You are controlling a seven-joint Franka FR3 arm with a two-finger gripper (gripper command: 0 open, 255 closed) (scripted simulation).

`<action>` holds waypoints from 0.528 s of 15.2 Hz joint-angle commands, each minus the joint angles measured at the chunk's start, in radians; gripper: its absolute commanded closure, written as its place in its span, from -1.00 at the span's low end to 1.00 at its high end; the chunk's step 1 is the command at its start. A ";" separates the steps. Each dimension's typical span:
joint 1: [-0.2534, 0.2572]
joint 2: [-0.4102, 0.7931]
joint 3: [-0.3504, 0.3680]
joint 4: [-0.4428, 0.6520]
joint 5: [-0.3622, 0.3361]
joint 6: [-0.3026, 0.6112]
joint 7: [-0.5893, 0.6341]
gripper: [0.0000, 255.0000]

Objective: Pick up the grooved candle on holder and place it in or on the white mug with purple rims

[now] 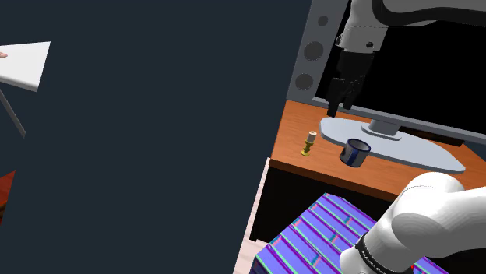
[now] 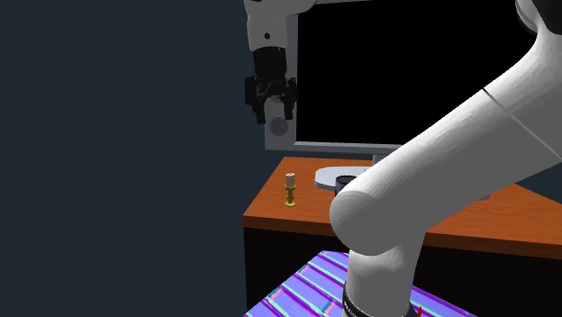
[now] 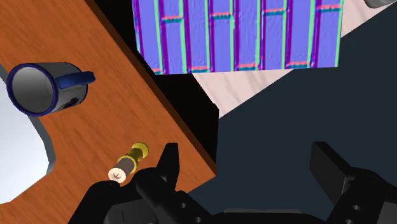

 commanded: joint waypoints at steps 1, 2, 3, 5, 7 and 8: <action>0.000 0.000 0.000 0.000 0.000 0.000 0.000 -1.00; -0.004 0.006 -0.015 -0.020 -0.012 0.028 -0.017 -1.00; -0.008 0.014 -0.031 -0.038 -0.024 0.057 -0.034 -1.00; -0.018 0.034 -0.062 -0.071 -0.046 0.115 -0.068 -1.00; -0.027 0.060 -0.093 -0.099 -0.068 0.175 -0.100 -1.00; -0.031 0.075 -0.109 -0.111 -0.079 0.205 -0.117 -1.00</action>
